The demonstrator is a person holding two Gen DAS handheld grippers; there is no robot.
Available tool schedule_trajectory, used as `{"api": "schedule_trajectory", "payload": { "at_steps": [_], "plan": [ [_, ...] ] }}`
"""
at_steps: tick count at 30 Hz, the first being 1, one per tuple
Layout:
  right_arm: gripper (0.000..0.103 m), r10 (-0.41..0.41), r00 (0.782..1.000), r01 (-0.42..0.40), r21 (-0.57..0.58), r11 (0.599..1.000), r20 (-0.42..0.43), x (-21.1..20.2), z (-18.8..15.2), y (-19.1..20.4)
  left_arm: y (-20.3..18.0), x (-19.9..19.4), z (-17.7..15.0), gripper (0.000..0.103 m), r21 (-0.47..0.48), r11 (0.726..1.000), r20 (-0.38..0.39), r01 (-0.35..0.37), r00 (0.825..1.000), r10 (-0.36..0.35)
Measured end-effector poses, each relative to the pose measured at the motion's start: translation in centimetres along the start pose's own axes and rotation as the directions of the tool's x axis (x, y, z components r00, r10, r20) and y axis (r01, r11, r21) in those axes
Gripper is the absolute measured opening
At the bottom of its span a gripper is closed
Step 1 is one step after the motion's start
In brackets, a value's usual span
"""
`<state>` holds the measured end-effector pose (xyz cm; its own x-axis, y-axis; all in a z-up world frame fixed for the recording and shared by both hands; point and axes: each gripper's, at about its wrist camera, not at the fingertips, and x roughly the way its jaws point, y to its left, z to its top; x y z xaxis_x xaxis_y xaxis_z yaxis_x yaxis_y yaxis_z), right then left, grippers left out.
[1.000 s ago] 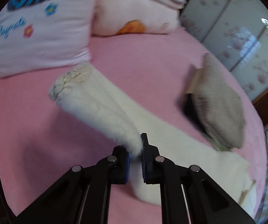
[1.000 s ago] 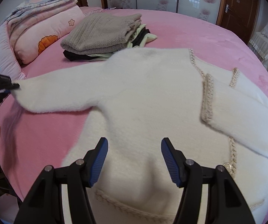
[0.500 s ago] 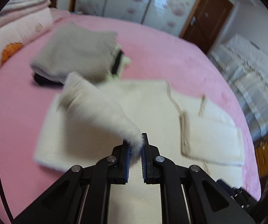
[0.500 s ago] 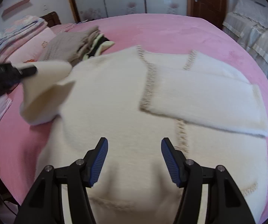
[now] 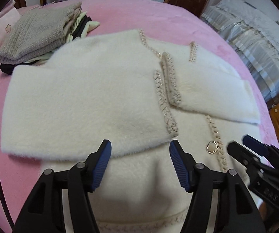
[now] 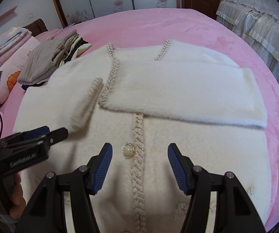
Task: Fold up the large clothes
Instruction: 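Grasp the braided front edge of the other panel with the right tool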
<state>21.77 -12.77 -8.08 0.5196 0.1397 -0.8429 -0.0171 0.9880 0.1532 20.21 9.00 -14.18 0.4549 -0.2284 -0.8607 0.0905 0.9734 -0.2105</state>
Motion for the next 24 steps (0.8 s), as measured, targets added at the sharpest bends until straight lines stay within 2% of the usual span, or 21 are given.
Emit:
{"api": "schedule_trajectory", "payload": {
  "at_steps": [4,8,11,14,19,22,24],
  "plan": [
    [0.06,0.07,0.998,-0.07,0.005,0.998,0.001,0.3,1.5,1.3,0.9,-2.5,-0.7,0.063,-0.006,1.0,0.059,-0.024,0.998,0.024],
    [0.06,0.159,0.987,-0.159,0.016,0.987,-0.028,1.6,2.9,2.6,4.0,-5.1,-1.8,0.068,-0.038,0.989,0.117,-0.144,0.982,0.147],
    [0.06,0.217,0.974,-0.215,0.041,0.976,-0.068,3.4,3.9,3.4,7.2,-5.7,-2.7,0.068,-0.108,0.975,0.109,-0.192,0.973,0.204],
    [0.06,0.264,0.956,-0.255,0.085,0.963,-0.126,5.8,4.6,3.8,10.9,-4.9,-3.6,0.068,-0.195,0.952,0.063,-0.235,0.966,0.251],
    [0.06,0.318,0.928,-0.29,0.156,0.944,-0.195,9.6,4.9,4.3,14.9,-3.7,-4.7,0.068,-0.29,0.928,0.022,-0.234,0.968,0.251],
    [0.06,0.326,0.924,-0.297,0.165,0.941,-0.199,10.7,5.1,4.9,15.6,-2.9,-4.7,0.068,-0.311,0.923,0.016,-0.228,0.969,0.245],
    [0.052,0.331,0.924,-0.308,0.141,0.941,-0.193,10.9,5.5,5.9,15.8,-2.5,-4.6,0.068,-0.322,0.919,0.014,-0.228,0.969,0.246]
  ]
}}
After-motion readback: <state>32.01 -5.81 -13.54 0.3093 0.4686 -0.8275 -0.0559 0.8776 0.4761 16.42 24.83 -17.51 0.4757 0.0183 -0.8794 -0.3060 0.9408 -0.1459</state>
